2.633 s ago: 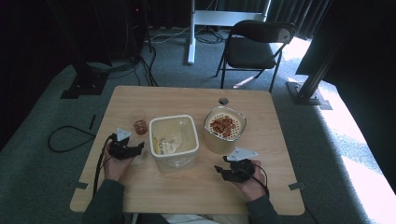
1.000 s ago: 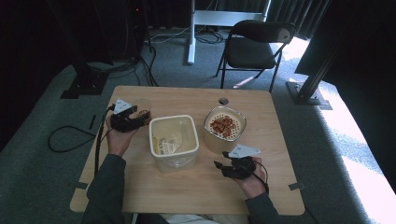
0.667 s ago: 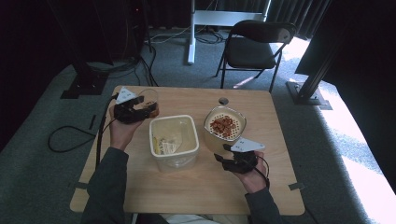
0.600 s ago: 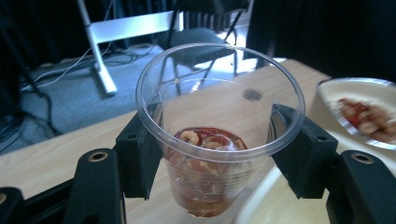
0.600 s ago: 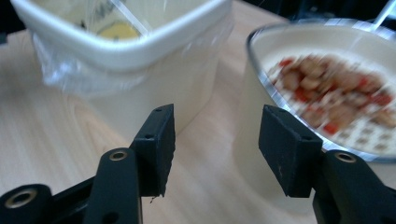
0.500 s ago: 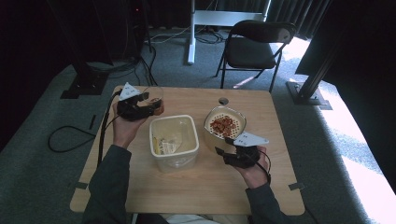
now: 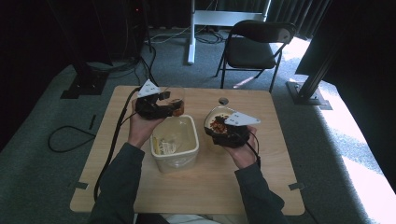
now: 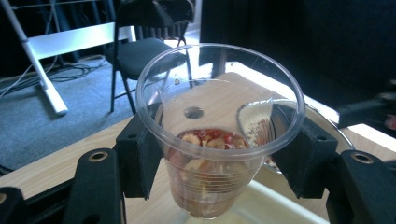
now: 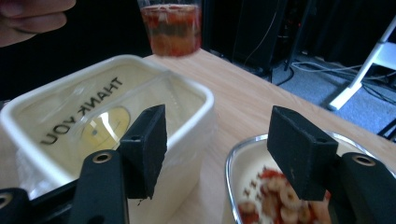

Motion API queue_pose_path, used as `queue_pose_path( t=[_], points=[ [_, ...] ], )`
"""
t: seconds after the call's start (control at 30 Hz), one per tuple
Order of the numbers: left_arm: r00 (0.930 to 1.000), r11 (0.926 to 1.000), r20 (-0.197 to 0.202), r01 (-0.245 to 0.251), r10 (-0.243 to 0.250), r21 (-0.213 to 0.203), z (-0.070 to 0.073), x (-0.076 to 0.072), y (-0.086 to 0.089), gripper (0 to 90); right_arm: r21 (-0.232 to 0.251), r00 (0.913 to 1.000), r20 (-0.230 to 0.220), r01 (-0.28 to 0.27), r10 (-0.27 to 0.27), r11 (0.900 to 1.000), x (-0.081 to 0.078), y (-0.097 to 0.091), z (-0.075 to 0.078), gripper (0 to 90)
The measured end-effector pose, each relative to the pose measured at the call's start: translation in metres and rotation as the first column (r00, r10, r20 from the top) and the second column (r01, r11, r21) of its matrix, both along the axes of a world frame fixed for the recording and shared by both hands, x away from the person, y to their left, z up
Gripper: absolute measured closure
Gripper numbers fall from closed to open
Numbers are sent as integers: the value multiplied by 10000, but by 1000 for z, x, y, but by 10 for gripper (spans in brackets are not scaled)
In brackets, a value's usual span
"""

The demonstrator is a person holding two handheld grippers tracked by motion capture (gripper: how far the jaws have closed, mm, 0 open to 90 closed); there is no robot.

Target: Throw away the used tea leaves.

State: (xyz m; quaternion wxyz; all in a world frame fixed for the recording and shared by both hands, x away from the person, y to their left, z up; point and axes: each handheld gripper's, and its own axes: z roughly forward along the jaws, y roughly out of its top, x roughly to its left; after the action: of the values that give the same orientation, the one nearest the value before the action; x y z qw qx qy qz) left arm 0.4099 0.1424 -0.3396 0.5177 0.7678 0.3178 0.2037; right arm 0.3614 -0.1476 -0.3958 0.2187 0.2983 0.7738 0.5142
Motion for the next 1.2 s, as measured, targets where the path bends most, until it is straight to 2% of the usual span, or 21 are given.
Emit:
queue_pose_path(
  t=[0.2, 0.4, 0.63, 0.8, 0.97, 1.2],
  points=[
    [9982, 9970, -224, 549, -562, -538, 2, -2, -13, 381, -102, 9998, 53, -191, 192, 9998, 15, 19, -3, 316],
    [9959, 9960, -379, 807, -822, -384, -4, -5, -24, 381, -69, 9993, 158, -350, 351, 9994, 25, 35, -7, 293],
    [9919, 9913, -398, 1186, -1210, -567, -5, -10, -33, 381, -171, 9980, 369, -506, 512, 9986, 34, 52, -12, 258],
    [9884, 9882, -539, 1384, -1420, -655, -6, -10, -36, 381, -37, 9979, 328, -561, 562, 9984, 38, 55, -17, 305],
    [9875, 9877, -620, 1410, -1453, -679, -8, -9, -38, 379, -60, 9978, 339, -569, 571, 9984, 39, 56, -18, 402],
    [9849, 9848, -706, 1523, -1583, -831, -9, -8, -38, 312, -79, 9976, 449, -530, 533, 9986, 36, 53, -17, 422]
  ],
)
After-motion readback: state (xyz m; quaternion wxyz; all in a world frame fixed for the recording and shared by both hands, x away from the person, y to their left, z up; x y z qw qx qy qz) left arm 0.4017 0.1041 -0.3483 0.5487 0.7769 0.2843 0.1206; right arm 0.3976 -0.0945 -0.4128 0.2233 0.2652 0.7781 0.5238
